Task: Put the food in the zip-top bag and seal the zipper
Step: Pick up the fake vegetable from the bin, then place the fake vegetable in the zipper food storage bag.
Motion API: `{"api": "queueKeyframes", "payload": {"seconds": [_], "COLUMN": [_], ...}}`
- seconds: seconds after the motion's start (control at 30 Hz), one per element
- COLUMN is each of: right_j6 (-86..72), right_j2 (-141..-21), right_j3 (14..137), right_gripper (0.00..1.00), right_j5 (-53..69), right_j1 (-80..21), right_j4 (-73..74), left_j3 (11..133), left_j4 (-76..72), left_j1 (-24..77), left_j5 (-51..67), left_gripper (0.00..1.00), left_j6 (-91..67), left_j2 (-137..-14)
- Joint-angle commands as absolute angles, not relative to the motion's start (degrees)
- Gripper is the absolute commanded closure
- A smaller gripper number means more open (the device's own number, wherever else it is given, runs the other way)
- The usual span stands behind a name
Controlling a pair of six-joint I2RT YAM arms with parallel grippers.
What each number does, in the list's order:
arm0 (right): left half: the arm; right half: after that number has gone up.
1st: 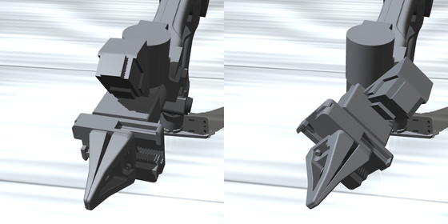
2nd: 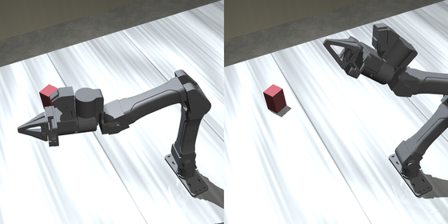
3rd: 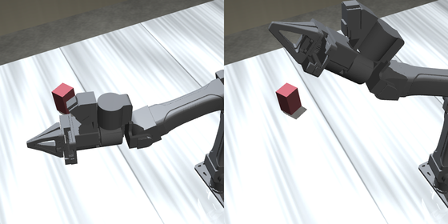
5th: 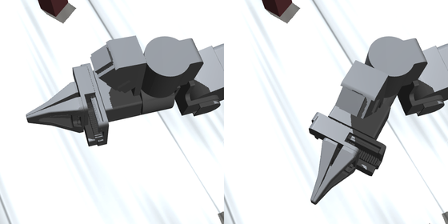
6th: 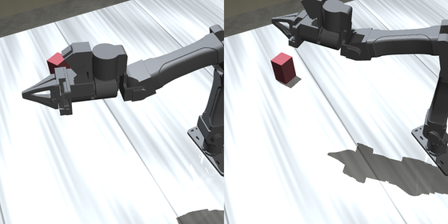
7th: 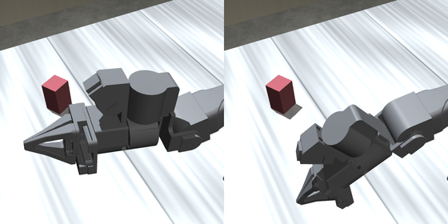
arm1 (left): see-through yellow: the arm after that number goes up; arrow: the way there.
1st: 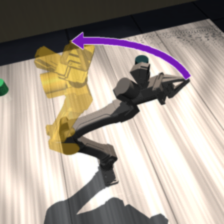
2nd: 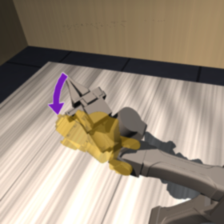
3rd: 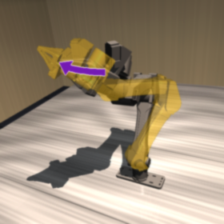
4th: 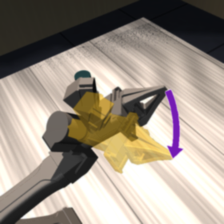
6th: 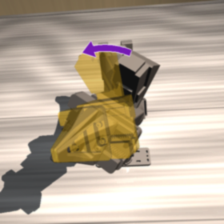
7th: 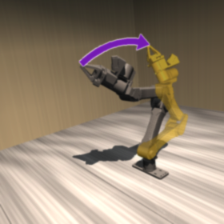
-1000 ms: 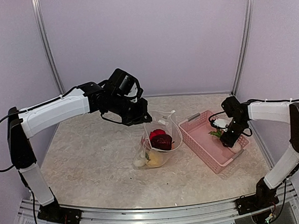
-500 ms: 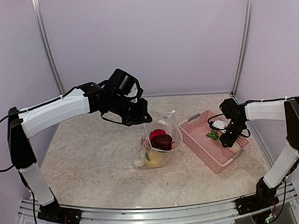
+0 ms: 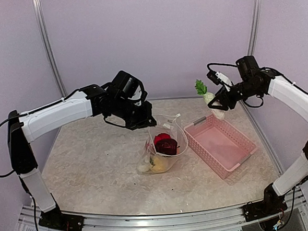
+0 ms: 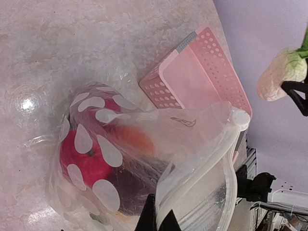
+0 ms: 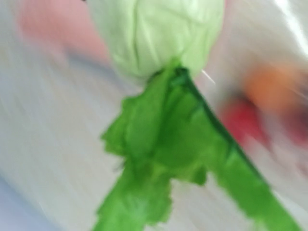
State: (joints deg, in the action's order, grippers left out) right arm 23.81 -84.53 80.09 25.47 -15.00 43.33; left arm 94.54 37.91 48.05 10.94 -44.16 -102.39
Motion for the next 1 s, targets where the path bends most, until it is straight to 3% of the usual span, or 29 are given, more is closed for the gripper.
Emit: {"api": "queueKeyframes", "payload": {"seconds": [0.0, 0.2, 0.63, 0.73, 0.97], "right_j6": [18.0, 6.9, -28.3, -31.5, -27.0], "right_j2": [-84.8, -86.2, -88.2, -89.1, -90.7], "right_j3": [84.6, 84.5, 70.8, 68.6, 67.5], "right_gripper": [0.64, 0.64, 0.65, 0.64, 0.6], "right_j5": [53.1, 64.4, 65.1, 64.3, 59.4], "right_j1": [-16.1, -21.0, -31.4, -32.9, -37.2], "right_j4": [43.1, 29.0, -14.7, -18.7, -13.3], "left_j3": [96.9, 98.1, 98.5, 98.1, 98.0], "left_j4": [39.3, 40.3, 40.8, 40.8, 40.1], "left_j1": [48.2, 48.1, 48.0, 48.0, 47.9], "left_j5": [10.7, 10.4, 9.4, 9.0, 8.7], "left_gripper": [1.0, 1.0, 1.0, 1.0, 1.0], "left_j6": [-44.1, -44.4, -45.5, -45.7, -45.9], "left_j2": [-102.9, -103.5, -103.4, -103.2, -103.4]}}
